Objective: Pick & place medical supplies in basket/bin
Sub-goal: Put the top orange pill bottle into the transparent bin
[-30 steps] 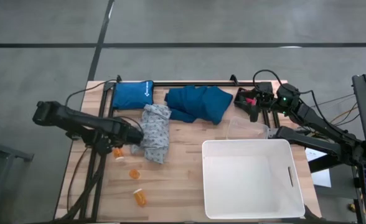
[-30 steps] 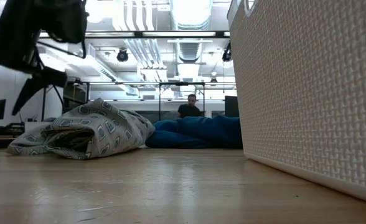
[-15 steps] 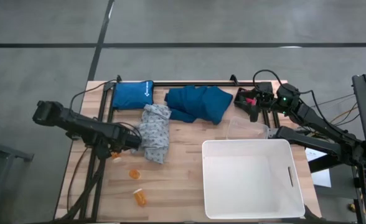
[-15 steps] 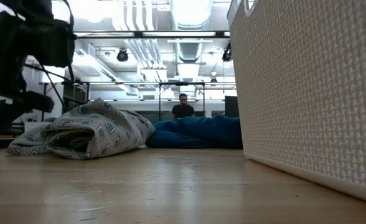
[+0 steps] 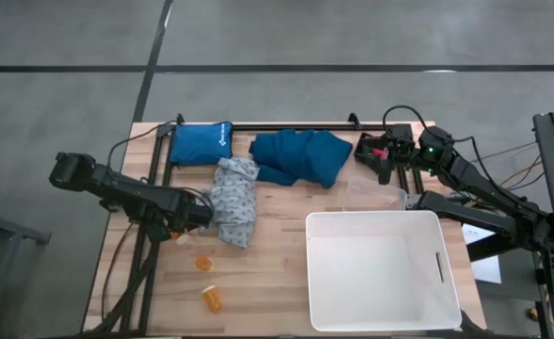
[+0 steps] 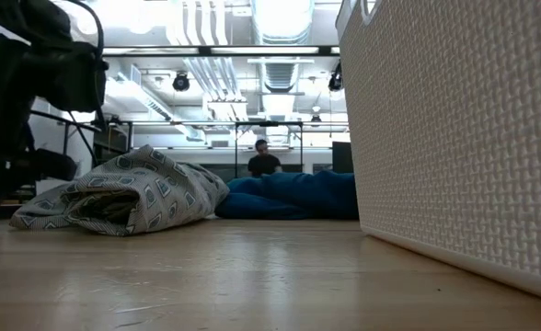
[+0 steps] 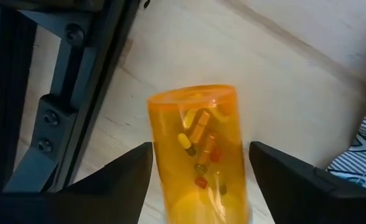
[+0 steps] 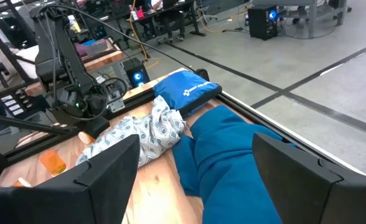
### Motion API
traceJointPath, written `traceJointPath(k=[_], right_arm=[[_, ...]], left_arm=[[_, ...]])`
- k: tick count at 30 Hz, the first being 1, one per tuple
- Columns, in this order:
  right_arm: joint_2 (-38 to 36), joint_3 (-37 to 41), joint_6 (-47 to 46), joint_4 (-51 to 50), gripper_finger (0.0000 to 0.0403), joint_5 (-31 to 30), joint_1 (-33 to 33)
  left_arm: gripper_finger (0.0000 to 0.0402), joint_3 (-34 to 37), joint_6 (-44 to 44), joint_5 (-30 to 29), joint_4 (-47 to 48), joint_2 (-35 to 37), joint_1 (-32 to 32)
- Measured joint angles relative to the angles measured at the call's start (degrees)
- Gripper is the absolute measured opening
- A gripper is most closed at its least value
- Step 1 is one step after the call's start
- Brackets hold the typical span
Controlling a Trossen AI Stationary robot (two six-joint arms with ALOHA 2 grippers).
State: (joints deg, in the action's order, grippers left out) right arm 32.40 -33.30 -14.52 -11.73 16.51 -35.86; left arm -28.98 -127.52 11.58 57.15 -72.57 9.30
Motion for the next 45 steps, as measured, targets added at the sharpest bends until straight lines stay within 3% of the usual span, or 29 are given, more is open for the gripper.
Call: traceJointPath(k=[12, 20, 25, 33, 42, 45], right_arm=[[0.0, 0.0, 0.0, 0.0, 0.0309, 0.0, 0.0], [0.0, 0.0, 0.0, 0.0, 0.0311, 0.0, 0.0], [0.0, 0.0, 0.0, 0.0, 0.0311, 0.0, 0.0], [0.0, 0.0, 0.0, 0.0, 0.0311, 0.0, 0.0], [0.0, 0.0, 0.0, 0.0, 0.0311, 0.0, 0.0], [0.0, 0.0, 0.0, 0.0, 0.0311, 0.0, 0.0]], left_arm=[[0.0181, -0.2, -0.5, 0.3, -1.1, 0.0, 0.0], [0.0192, -2.4, -1.8, -0.7, -5.0, 0.1, 0.0], [0.0199, -8.0, -1.4, -5.4, -4.8, 0.5, 0.0], [0.0198, -19.2, 0.6, -17.0, -0.7, 2.5, 0.0], [0.0200, -28.7, 18.5, -46.2, -4.2, 3.8, 0.0], [0.0200, -29.7, 31.6, -54.2, -10.6, 3.8, 0.0]])
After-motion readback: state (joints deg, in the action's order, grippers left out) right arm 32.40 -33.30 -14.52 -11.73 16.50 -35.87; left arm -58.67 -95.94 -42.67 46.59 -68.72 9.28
